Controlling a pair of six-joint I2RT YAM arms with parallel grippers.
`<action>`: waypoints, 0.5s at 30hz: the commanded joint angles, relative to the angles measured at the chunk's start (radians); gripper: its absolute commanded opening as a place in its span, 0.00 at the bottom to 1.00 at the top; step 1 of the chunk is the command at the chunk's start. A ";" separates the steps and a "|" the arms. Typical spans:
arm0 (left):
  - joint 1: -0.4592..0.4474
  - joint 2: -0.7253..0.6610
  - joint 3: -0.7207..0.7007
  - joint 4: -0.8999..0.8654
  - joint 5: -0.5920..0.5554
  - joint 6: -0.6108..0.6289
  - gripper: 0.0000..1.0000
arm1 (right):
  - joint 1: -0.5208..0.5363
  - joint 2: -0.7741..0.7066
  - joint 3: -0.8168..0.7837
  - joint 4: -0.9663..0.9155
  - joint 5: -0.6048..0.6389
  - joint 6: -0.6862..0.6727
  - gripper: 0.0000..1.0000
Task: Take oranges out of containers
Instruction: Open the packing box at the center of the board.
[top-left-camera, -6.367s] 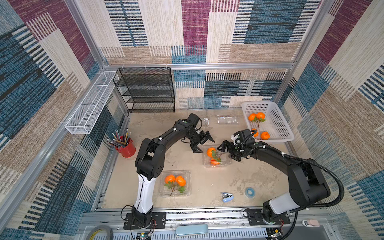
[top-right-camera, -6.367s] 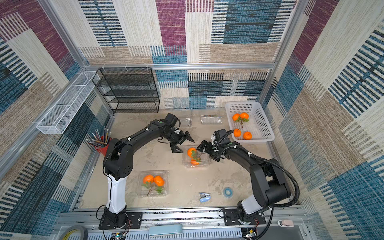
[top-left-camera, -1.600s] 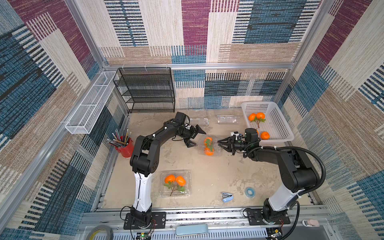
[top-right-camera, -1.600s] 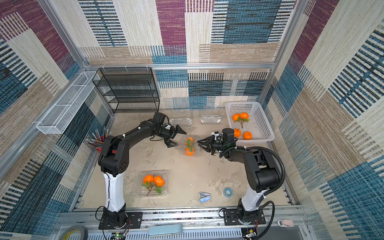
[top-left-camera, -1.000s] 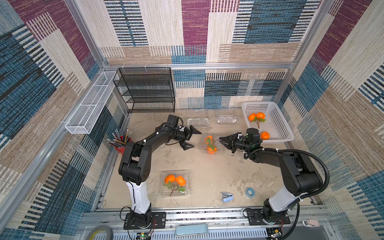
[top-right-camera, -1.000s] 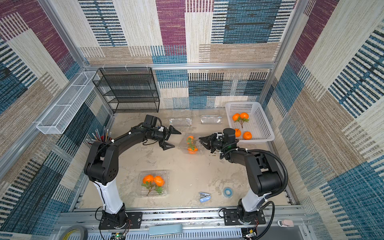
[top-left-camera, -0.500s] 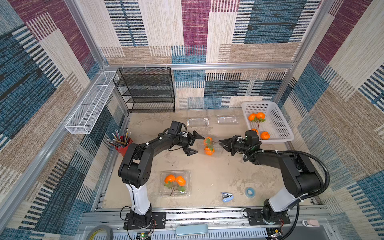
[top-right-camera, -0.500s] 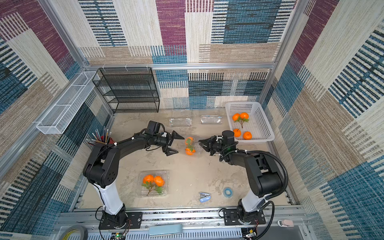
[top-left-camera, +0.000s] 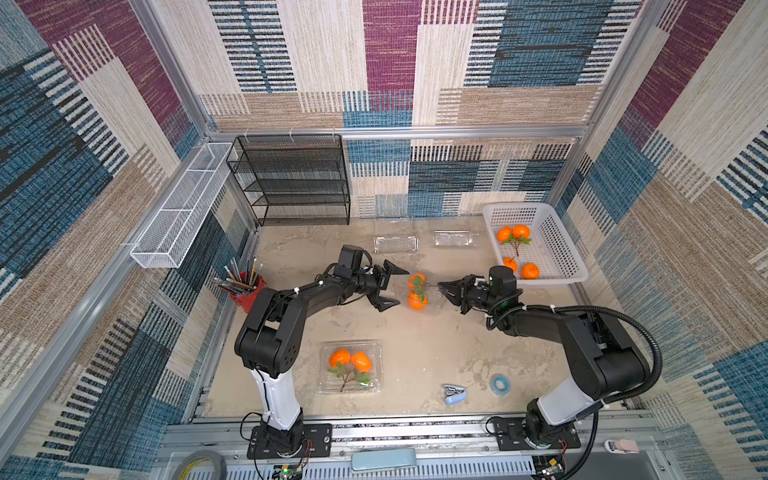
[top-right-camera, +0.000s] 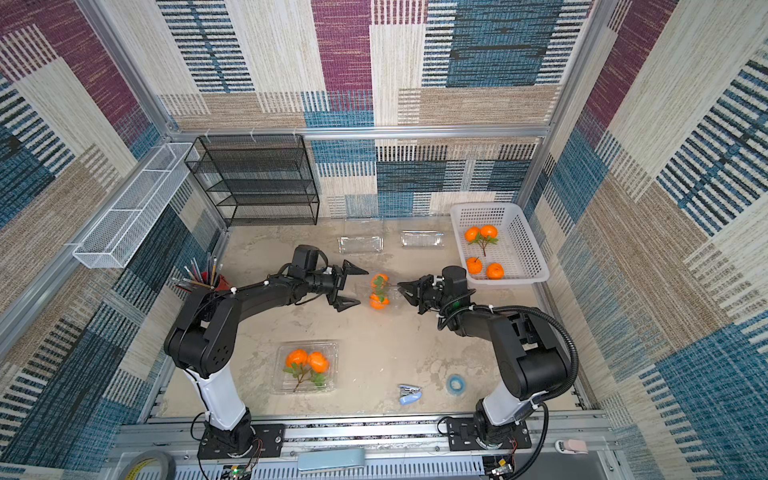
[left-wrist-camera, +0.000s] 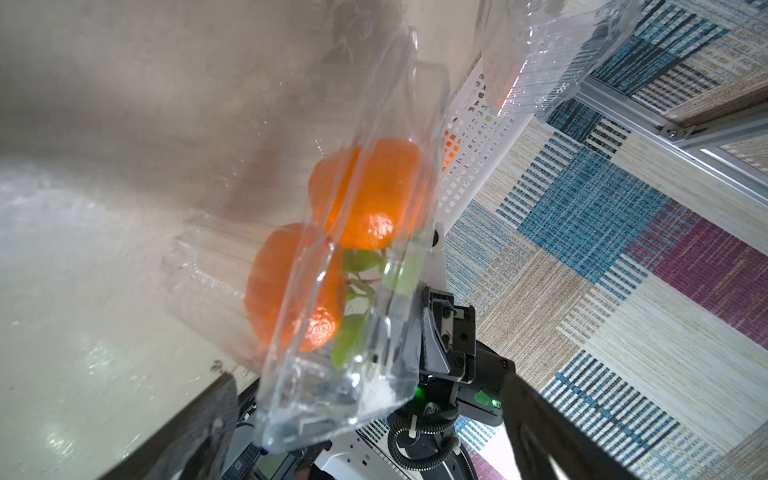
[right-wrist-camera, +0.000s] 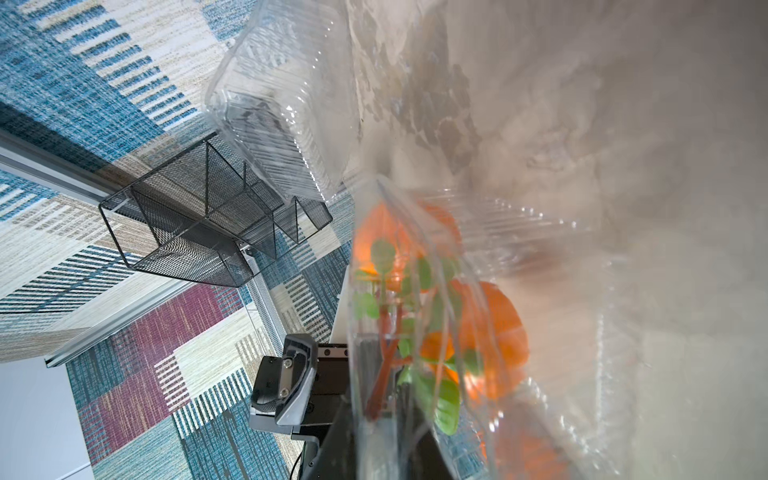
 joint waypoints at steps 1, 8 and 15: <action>0.000 0.004 -0.007 0.058 0.015 -0.033 1.00 | 0.002 0.009 0.049 -0.072 -0.010 -0.058 0.22; 0.004 0.006 0.022 -0.022 0.006 0.023 0.99 | -0.008 0.056 0.206 -0.416 -0.068 -0.371 0.42; 0.008 -0.003 0.131 -0.274 -0.032 0.213 0.98 | -0.023 0.108 0.375 -0.786 -0.014 -0.740 0.49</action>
